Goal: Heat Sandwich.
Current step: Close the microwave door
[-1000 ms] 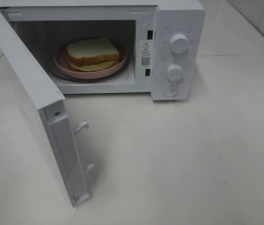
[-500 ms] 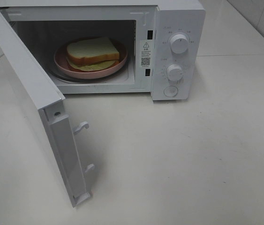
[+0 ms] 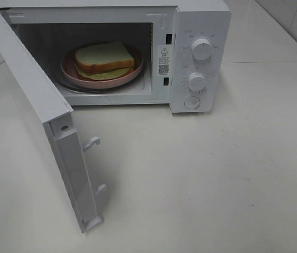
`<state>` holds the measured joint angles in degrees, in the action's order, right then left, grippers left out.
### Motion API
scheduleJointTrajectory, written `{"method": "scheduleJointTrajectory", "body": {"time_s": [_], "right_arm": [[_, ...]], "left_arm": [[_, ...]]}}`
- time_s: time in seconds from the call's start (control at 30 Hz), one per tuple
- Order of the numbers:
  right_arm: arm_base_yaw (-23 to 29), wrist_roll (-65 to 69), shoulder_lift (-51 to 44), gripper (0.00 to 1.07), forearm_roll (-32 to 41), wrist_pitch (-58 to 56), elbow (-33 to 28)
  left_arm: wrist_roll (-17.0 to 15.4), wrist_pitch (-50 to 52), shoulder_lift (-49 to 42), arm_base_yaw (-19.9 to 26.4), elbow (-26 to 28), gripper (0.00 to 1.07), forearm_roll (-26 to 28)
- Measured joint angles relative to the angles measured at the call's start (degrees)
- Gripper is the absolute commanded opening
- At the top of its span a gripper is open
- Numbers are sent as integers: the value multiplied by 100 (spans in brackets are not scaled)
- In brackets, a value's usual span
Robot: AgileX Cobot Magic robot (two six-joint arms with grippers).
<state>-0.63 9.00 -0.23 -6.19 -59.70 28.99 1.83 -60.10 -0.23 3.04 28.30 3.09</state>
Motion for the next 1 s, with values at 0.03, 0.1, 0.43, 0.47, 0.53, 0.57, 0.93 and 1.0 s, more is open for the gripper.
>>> {"method": "scheduleJointTrajectory", "body": {"time_s": [0.03, 0.1, 0.43, 0.47, 0.53, 0.57, 0.93, 1.0], "right_arm": [[0, 0, 0, 49, 0, 0, 0], [0, 0, 0, 39, 0, 0, 0], [0, 0, 0, 28, 0, 0, 0], [0, 0, 0, 29, 0, 0, 0], [0, 0, 0, 29, 0, 0, 0], [0, 0, 0, 30, 0, 0, 0], [0, -779, 0, 80, 292, 0, 0], [0, -900, 0, 88, 361, 0, 0]], "left_arm": [[0, 0, 0, 0, 0, 102, 0], [0, 0, 0, 0, 0, 102, 0], [0, 0, 0, 0, 0, 102, 0], [0, 0, 0, 0, 0, 102, 0], [0, 0, 0, 0, 0, 102, 0], [0, 0, 0, 0, 0, 102, 0], [0, 0, 0, 0, 0, 102, 0], [0, 0, 0, 0, 0, 102, 0]]}}
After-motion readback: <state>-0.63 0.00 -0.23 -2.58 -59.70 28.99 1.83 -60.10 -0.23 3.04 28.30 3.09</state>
